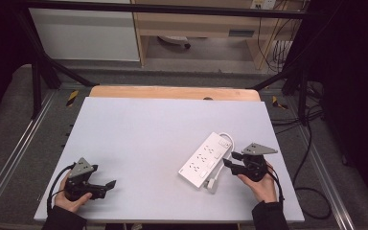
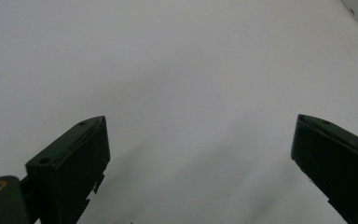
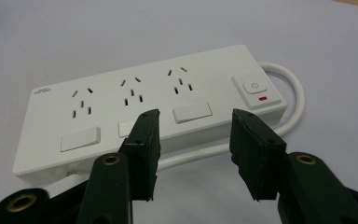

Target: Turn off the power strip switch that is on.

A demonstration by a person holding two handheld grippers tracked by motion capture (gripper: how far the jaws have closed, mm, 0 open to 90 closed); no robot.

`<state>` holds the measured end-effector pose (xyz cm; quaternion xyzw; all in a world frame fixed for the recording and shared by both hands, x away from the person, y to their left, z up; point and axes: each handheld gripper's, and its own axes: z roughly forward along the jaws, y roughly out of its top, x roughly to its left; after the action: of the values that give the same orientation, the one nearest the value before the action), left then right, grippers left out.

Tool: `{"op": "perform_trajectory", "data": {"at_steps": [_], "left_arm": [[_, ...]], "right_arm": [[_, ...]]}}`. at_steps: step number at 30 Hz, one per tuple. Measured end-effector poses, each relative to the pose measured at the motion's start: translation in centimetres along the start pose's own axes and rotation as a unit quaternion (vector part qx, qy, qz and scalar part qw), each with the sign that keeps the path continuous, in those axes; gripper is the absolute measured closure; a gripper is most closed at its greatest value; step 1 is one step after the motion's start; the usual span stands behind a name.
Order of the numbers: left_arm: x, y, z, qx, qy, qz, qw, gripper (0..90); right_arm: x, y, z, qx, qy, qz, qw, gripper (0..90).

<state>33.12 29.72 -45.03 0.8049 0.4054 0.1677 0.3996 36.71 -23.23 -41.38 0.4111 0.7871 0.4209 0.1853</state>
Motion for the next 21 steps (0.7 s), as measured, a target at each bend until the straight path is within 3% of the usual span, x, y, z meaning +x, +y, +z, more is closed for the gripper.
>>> {"op": "perform_trajectory", "data": {"at_steps": [21], "left_arm": [[0.00,0.00,0.01,0.000,0.000,0.000,1.0000,4.1]], "right_arm": [[-0.57,0.37,1.02,0.001,0.014,0.011,0.9998,75.4]]}}
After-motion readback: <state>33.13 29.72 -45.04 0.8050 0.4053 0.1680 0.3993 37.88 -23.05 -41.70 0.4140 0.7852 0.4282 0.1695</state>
